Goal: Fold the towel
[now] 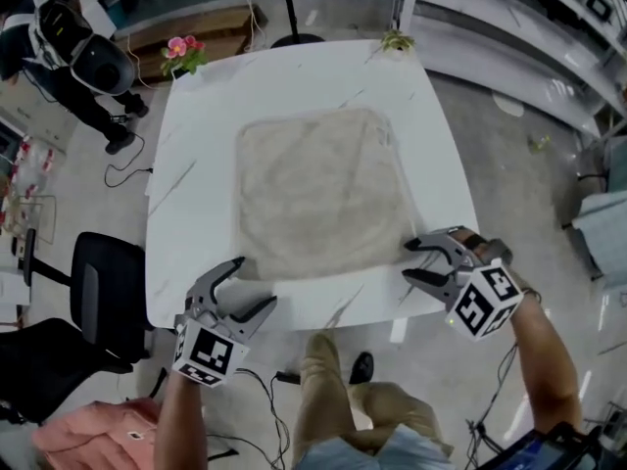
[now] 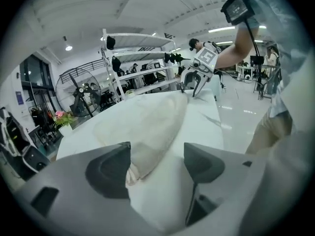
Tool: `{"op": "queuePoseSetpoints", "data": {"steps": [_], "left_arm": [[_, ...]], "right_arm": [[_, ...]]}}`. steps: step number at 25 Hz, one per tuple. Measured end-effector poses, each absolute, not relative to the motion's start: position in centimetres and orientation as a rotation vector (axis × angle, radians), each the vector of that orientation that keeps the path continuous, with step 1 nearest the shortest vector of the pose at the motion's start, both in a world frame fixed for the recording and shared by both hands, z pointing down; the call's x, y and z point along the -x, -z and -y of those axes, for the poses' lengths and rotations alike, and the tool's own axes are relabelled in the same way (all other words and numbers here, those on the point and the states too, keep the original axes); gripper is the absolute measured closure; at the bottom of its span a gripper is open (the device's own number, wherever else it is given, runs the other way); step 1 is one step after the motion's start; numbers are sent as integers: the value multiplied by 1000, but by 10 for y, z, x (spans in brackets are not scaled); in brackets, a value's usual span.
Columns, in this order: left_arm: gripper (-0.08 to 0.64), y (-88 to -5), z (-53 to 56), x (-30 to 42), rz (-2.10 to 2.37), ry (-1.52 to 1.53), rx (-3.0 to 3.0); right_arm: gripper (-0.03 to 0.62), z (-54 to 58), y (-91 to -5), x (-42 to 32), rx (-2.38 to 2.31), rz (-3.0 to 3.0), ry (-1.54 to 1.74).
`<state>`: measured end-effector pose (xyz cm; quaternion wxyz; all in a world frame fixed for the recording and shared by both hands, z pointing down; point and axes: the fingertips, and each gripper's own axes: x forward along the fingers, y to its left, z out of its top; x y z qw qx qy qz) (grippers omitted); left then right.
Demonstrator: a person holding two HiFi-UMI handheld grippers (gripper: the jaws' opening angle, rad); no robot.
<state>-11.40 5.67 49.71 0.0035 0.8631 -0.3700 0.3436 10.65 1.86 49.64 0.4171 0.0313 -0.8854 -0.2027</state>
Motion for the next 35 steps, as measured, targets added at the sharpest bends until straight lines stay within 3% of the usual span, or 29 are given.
{"op": "queuePoseSetpoints", "data": {"steps": [4,9,13,15,19,23,35], "left_arm": [[252,-508,-55,129,1179,-1183,-2699],[391,-499,-48,134,1203,-1244,-2798],[413,-506,-49,134,1099,-1379,-2859],[436,-512,-53,137,1047,-1448,-2869],[437,-519,-63,137,958,-1477,-2878],[512,-525,-63,133,903,-1466,-2873],[532,-512,-113,126,867,-1316,-2802]], "right_arm": [[404,-16,-511,-105,-56,2167,578],[416,-16,-514,-105,-11,2139,592],[420,-15,-514,-105,-10,2140,589],[464,-13,-515,-102,-28,2157,580],[487,-14,-518,-103,-29,2150,592],[553,-14,-520,-109,-34,2125,596],[565,-55,-505,-122,-88,2192,465]]}}
